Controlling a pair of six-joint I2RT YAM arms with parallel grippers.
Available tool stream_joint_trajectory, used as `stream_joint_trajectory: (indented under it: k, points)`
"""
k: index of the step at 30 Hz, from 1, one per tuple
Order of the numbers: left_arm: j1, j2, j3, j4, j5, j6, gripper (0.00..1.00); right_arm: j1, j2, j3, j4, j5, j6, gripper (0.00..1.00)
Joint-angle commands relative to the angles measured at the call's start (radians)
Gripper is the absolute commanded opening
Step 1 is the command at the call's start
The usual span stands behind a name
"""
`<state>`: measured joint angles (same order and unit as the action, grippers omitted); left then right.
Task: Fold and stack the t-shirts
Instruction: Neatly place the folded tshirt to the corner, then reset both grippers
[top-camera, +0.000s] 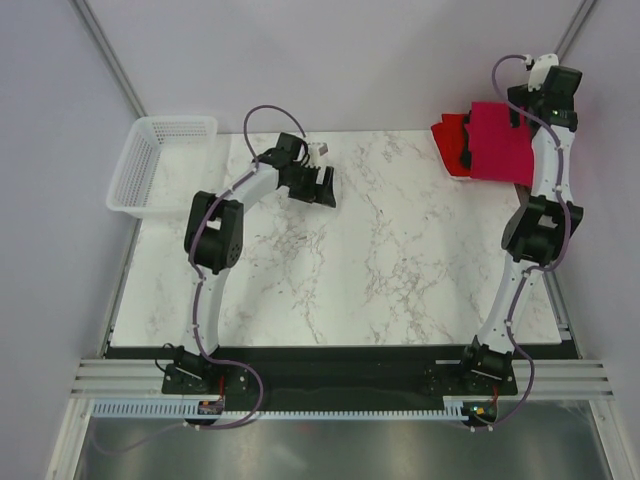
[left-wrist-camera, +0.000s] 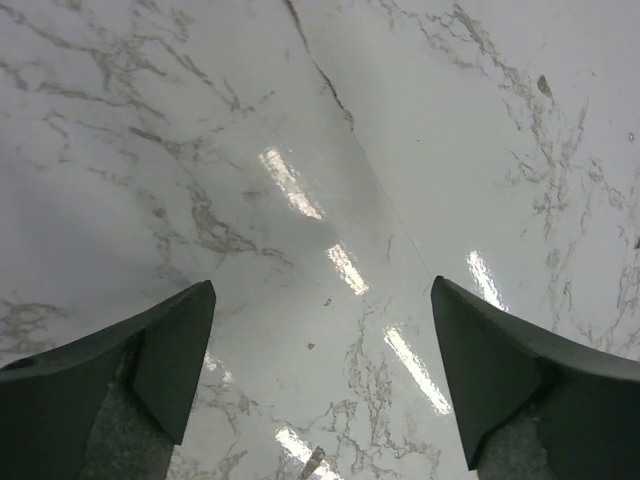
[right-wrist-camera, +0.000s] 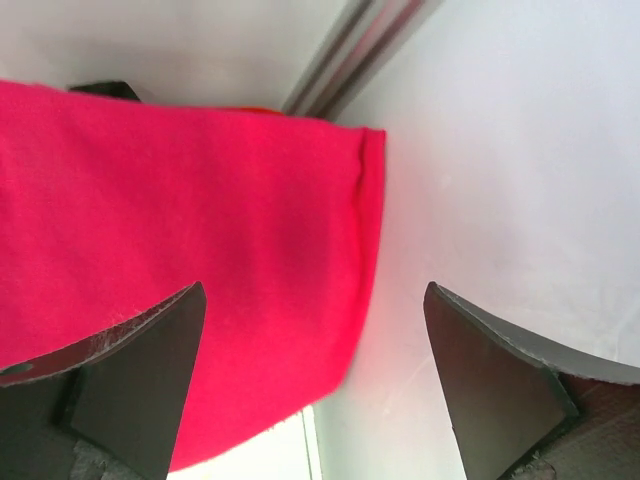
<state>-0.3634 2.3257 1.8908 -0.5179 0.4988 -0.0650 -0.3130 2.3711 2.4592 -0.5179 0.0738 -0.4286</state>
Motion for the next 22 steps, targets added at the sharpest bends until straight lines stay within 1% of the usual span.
stream_joint_trajectory:
  k: [1,2,3,4,5,6,7,8,9,10,11,12,13,14,16,18,20,22]
  points:
    - [-0.003,-0.101,0.036,0.005,-0.161,0.063,1.0,0.041,-0.1,-0.006,0.039,0.004,0.03,0.98]
    - [-0.003,-0.111,0.045,0.007,-0.24,0.089,1.0,0.049,-0.124,-0.025,0.042,0.007,0.031,0.98]
    - [-0.003,-0.118,0.053,0.019,-0.278,0.103,1.0,0.06,-0.153,-0.058,0.062,-0.003,0.036,0.98]
    - [-0.002,-0.129,0.065,0.025,-0.311,0.131,1.0,0.08,-0.23,-0.182,0.085,-0.028,0.037,0.98]
    - [-0.003,-0.149,0.067,0.036,-0.381,0.146,1.0,0.089,-0.281,-0.271,0.117,-0.055,0.053,0.98]
    - [-0.002,-0.158,0.068,0.054,-0.417,0.155,1.0,0.1,-0.336,-0.369,0.21,-0.159,0.059,0.98]
    - [-0.003,-0.166,0.07,0.064,-0.449,0.171,1.0,0.124,-0.446,-0.578,0.269,-0.201,0.065,0.98]
    - [0.0,-0.176,0.071,0.067,-0.491,0.177,1.0,0.138,-0.499,-0.683,0.4,-0.239,0.089,0.98]
    - [0.003,-0.183,0.071,0.071,-0.496,0.176,1.0,0.155,-0.583,-0.782,0.465,-0.265,0.111,0.98]
    - [0.006,-0.19,0.068,0.076,-0.496,0.169,1.0,0.202,-0.611,-0.934,0.51,-0.238,0.134,0.98]
    - [0.012,-0.199,0.064,0.078,-0.497,0.142,1.0,0.233,-0.627,-0.98,0.551,-0.188,0.154,0.98]
    - [0.024,-0.219,0.059,0.076,-0.496,0.122,1.0,0.268,-0.635,-1.005,0.544,-0.119,0.209,0.98]
    - [0.032,-0.233,0.039,0.079,-0.496,0.075,1.0,0.337,-0.629,-1.025,0.527,0.026,0.235,0.98]
    - [0.043,-0.242,0.03,0.078,-0.485,0.036,1.0,0.365,-0.621,-1.028,0.475,0.082,0.255,0.98]
    - [0.069,-0.281,0.005,0.078,-0.468,-0.014,1.0,0.428,-0.602,-1.02,0.428,0.179,0.298,0.98]
    - [0.093,-0.311,-0.024,0.104,-0.445,-0.019,1.0,0.446,-0.61,-1.036,0.404,0.187,0.297,0.98]
    - [0.11,-0.37,-0.087,0.162,-0.442,-0.024,1.0,0.451,-0.628,-1.08,0.404,0.12,0.323,0.98]
    - [0.132,-0.431,-0.136,0.185,-0.448,-0.015,1.0,0.457,-0.677,-1.132,0.406,0.089,0.358,0.98]
